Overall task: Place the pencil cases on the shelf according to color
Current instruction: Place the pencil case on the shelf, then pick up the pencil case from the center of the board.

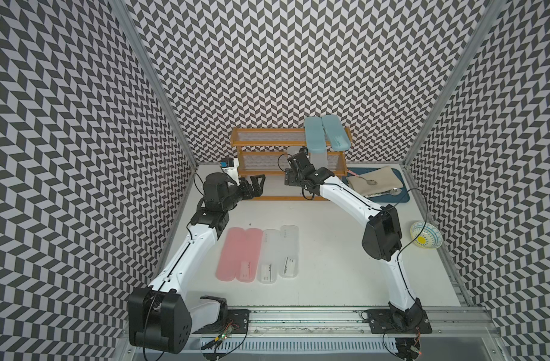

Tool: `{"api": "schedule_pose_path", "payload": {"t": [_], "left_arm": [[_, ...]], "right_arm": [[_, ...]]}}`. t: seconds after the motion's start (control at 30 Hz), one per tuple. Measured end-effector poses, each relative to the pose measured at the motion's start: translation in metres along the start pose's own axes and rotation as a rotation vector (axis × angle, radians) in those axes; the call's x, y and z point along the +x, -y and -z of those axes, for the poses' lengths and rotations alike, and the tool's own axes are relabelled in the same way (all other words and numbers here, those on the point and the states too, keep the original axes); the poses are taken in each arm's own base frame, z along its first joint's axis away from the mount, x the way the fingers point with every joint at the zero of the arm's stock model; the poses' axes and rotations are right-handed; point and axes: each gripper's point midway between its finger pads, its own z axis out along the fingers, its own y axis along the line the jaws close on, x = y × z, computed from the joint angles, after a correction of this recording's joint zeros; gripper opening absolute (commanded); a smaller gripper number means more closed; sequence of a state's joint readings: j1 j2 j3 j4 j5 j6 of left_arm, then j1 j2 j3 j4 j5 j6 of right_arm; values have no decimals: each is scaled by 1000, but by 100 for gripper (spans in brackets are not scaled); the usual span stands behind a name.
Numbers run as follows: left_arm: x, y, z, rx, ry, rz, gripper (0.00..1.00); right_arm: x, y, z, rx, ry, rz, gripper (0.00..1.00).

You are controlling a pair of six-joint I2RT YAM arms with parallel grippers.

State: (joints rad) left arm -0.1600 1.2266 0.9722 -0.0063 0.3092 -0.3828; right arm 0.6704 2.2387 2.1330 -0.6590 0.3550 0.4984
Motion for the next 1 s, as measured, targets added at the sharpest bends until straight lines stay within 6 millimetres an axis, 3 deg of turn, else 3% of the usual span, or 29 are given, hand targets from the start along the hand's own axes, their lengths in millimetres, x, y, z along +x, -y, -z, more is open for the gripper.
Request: {"api": "schedule_pose_path", "payload": {"t": [0.17, 0.37, 0.57, 0.8, 1.0], "left_arm": [[0, 0, 0, -3, 1, -5, 100], [-7, 2, 6, -5, 25, -26, 100], [-11, 5, 9, 3, 43, -39, 100], [-11, 4, 9, 1, 43, -39, 100], [-11, 4, 9, 1, 44, -38, 100]], "right_arm": [[-3, -5, 7, -17, 6, 4, 89], [-11, -14, 36, -54, 29, 3, 89], [-13, -10, 63, -69, 39, 2, 86], [19, 7, 74, -61, -24, 26, 67], [55, 8, 66, -101, -76, 55, 62]]}}
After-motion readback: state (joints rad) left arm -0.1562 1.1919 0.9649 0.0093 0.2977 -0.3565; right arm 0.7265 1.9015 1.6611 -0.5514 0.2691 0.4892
